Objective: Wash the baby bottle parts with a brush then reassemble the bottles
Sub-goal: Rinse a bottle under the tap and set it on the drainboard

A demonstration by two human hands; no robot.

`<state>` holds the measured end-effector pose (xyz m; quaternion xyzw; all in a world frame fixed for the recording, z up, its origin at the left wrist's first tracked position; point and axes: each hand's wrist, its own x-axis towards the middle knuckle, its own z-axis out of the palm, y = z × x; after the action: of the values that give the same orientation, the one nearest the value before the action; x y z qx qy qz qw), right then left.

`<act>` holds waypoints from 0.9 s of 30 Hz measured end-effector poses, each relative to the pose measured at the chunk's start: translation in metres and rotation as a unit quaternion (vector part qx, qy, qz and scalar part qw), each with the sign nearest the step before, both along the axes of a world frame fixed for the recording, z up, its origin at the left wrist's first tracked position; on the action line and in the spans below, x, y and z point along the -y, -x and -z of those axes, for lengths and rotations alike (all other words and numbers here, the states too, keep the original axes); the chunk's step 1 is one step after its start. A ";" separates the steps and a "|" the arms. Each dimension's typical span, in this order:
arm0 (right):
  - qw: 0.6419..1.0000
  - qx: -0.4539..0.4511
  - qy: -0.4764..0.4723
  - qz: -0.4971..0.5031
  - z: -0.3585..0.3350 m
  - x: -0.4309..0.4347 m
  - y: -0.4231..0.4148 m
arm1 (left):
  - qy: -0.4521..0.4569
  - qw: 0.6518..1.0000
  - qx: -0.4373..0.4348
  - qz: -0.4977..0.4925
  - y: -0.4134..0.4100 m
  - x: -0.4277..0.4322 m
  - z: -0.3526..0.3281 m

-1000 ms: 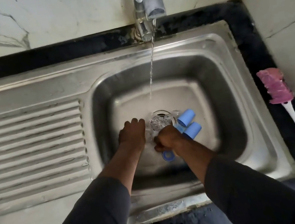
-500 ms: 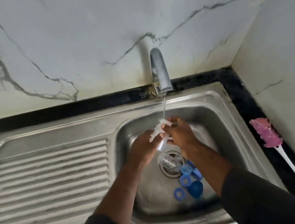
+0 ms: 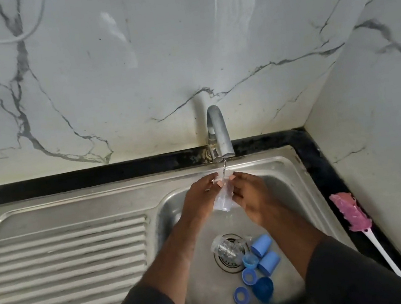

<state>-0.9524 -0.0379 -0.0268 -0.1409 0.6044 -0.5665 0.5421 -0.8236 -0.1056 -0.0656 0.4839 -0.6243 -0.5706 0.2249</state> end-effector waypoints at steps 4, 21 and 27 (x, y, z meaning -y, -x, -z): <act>0.996 -0.085 0.011 -0.015 0.000 0.002 -0.001 | -0.007 1.000 -0.023 0.012 0.004 -0.005 -0.017; 0.997 -0.061 -0.053 -0.021 -0.003 -0.005 -0.013 | -0.127 0.988 -0.091 0.001 -0.022 -0.028 -0.025; 0.978 -0.121 -0.103 -0.136 -0.014 -0.002 -0.016 | 0.028 0.997 0.066 -0.032 -0.009 -0.027 -0.028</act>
<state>-0.9368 -0.0355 -0.0129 -0.2324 0.6958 -0.4005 0.5490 -0.8146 -0.0786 -0.0377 0.5342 -0.6374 -0.5122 0.2145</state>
